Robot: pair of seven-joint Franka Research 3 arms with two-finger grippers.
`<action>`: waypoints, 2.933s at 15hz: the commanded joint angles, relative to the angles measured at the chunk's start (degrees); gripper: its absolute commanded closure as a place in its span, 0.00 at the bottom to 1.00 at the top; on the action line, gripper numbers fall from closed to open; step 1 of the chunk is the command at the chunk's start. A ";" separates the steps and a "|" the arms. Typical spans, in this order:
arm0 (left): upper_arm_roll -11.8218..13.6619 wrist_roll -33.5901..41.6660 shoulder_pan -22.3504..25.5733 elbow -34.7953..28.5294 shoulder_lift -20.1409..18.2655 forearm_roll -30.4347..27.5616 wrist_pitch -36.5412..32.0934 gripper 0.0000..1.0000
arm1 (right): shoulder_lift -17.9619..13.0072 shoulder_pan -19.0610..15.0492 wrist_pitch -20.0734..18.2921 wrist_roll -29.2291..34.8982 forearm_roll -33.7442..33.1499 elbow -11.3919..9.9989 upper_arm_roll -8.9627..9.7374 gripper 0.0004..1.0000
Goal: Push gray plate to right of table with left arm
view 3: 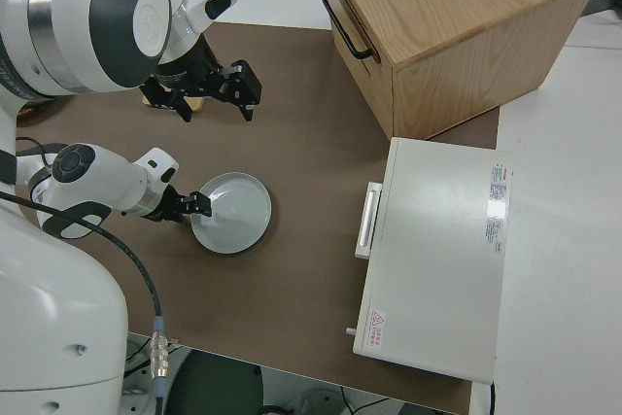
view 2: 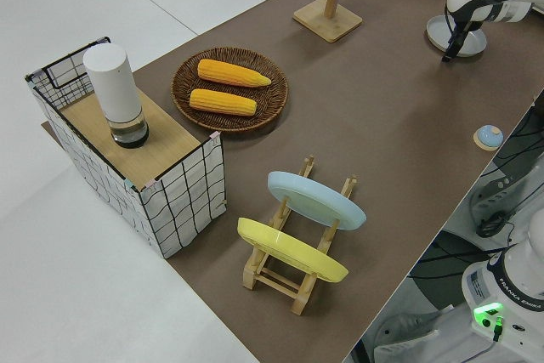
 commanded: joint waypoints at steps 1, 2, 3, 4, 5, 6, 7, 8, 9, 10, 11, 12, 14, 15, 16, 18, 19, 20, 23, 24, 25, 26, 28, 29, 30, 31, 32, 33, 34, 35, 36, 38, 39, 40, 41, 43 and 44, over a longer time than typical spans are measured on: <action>0.99 0.89 -0.42 1.11 -1.00 1.06 -2.85 0.01 | -0.17 -1.15 -0.83 0.05 0.59 0.46 0.86 0.02; 1.42 0.89 -0.07 1.19 -1.87 0.98 -4.08 0.01 | -0.17 -1.15 -0.83 0.14 0.59 0.46 0.86 0.02; 1.69 1.06 0.11 1.19 -2.84 0.97 -5.83 0.01 | -0.17 -1.15 -0.83 0.14 0.59 0.46 0.86 0.02; 1.69 1.67 1.24 1.19 -4.15 1.06 -8.20 0.02 | -0.17 -1.15 -0.92 0.05 0.59 0.46 0.86 0.02; 1.61 3.25 2.64 1.28 -5.04 1.06 -10.48 0.02 | -0.17 -1.15 -0.83 0.14 0.59 0.46 0.86 0.02; 1.61 6.31 3.79 1.28 -6.35 1.06 -12.60 0.01 | -0.17 -1.15 -0.83 0.14 0.59 0.46 0.86 0.02; 1.69 10.25 4.50 1.28 -7.93 0.89 -15.23 0.01 | -0.17 -1.15 -0.83 0.05 0.59 0.46 0.86 0.02; 1.78 13.25 5.64 1.37 -9.51 0.45 -17.60 0.01 | -0.17 -1.15 -0.83 0.05 0.59 0.46 0.86 0.02; 1.78 15.46 7.47 1.80 -10.57 0.45 -19.63 0.01 | -0.17 -1.15 -0.83 0.14 0.59 0.46 0.86 0.02; 1.69 16.70 9.15 2.50 -11.54 0.45 -21.82 0.01 | -0.17 -1.15 -0.83 0.05 0.59 0.46 0.86 0.02; 1.78 17.75 10.55 3.82 -12.42 0.45 -24.37 0.01 | -0.17 -1.15 -0.83 0.05 0.59 0.46 0.86 0.02; 1.87 19.42 11.79 5.48 -12.69 0.62 -27.35 0.01 | -0.17 -1.15 -0.83 0.05 0.59 0.46 0.86 0.02; 1.69 21.89 14.60 11.27 -12.69 0.53 -33.24 0.00 | -0.17 -1.15 -0.83 0.05 0.59 0.46 0.86 0.02; 1.61 22.76 15.83 13.30 -12.69 0.97 -35.62 0.00 | -0.17 -1.15 -0.83 0.05 0.59 0.46 0.86 0.02; 1.69 23.82 17.06 14.89 -12.69 0.97 -37.12 0.00 | -0.17 -1.15 -0.83 0.05 0.59 0.46 0.77 0.02; 1.87 26.97 20.22 17.35 -12.69 1.15 -40.19 0.01 | -0.17 -1.15 -0.83 0.05 0.59 0.46 0.86 0.02; 1.87 29.52 21.72 18.41 -12.78 1.15 -42.56 0.01 | -0.17 -1.15 -0.83 0.05 0.59 0.46 0.77 0.02; 1.87 32.93 23.12 19.64 -12.87 1.15 -44.94 0.01 | -0.17 -1.15 -0.83 0.05 0.59 0.46 0.77 0.02; 1.87 42.61 29.36 21.50 -13.22 0.89 -49.61 0.01 | -0.17 -1.15 -0.83 0.05 0.59 0.46 0.86 0.02; 1.87 45.94 31.12 21.50 -13.57 1.06 -49.71 0.01 | -0.17 -1.15 -0.83 0.05 0.59 0.46 0.86 0.02; 1.96 49.28 32.88 21.50 -14.18 1.15 -49.71 0.01 | -0.17 -1.15 -0.83 0.14 0.59 0.46 0.77 0.02; 1.96 52.45 34.98 21.50 -14.88 1.15 -49.71 0.01 | -0.17 -1.15 -0.83 0.05 0.59 0.46 0.77 0.02; 1.69 57.55 38.59 21.06 -16.38 0.97 -50.23 0.01 | -0.17 -1.15 -0.83 0.14 0.59 0.46 0.86 0.02; 1.69 59.75 40.17 20.88 -16.73 0.97 -50.67 0.01 | -0.17 -1.15 -0.83 0.05 0.59 0.46 0.86 0.02; 1.61 61.43 41.67 20.71 -16.74 0.89 -50.67 0.01 | -0.17 -1.15 -0.83 0.05 0.59 0.46 0.77 0.02; 1.61 62.23 42.64 20.62 -16.74 0.80 -50.59 0.01 | -0.17 -1.15 -0.83 0.05 0.59 0.46 0.77 0.02; 1.61 62.32 43.08 20.27 -16.74 0.45 -50.50 0.01 | -0.17 -1.15 -0.83 0.14 0.59 0.46 0.77 0.02; 1.61 62.32 43.35 18.79 -16.82 0.80 -49.45 0.01 | -0.17 -1.15 -0.83 0.14 0.59 0.46 0.77 0.02; 1.61 62.32 43.35 18.25 -16.82 0.97 -49.27 0.01 | -0.17 -1.15 -0.83 0.05 0.59 0.46 0.86 0.02; 1.61 62.59 43.35 17.37 -17.17 0.97 -49.09 0.01 | -0.17 -1.15 -0.83 0.05 0.59 0.46 0.86 0.02; 1.61 62.94 43.35 16.06 -18.22 0.97 -48.31 0.01 | -0.17 -1.15 -0.83 0.05 0.59 0.46 0.77 0.02; 1.61 63.46 43.44 10.98 -21.11 0.97 -44.98 0.01 | -0.17 -1.15 -0.83 0.14 0.59 0.46 0.77 0.02; 1.61 63.64 43.53 7.99 -22.78 0.97 -42.96 0.01 | -0.17 -1.15 -0.83 0.14 0.59 0.46 0.86 0.02; 1.61 63.73 43.53 5.52 -24.37 0.97 -41.89 0.01 | -0.17 -1.15 -0.83 0.05 0.59 0.46 0.86 0.02; 1.61 64.77 43.53 3.76 -25.69 0.89 -41.54 0.01 | -0.17 -1.15 -0.83 0.05 0.59 0.46 0.77 0.02; 2.13 68.38 44.58 1.99 -27.19 0.10 -40.92 0.01 | -0.17 -1.15 -0.83 0.14 0.59 0.46 0.86 0.02; 2.31 68.65 44.67 1.29 -27.89 -0.51 -40.66 0.01 | -0.17 -1.15 -0.83 0.14 0.59 0.46 0.86 0.02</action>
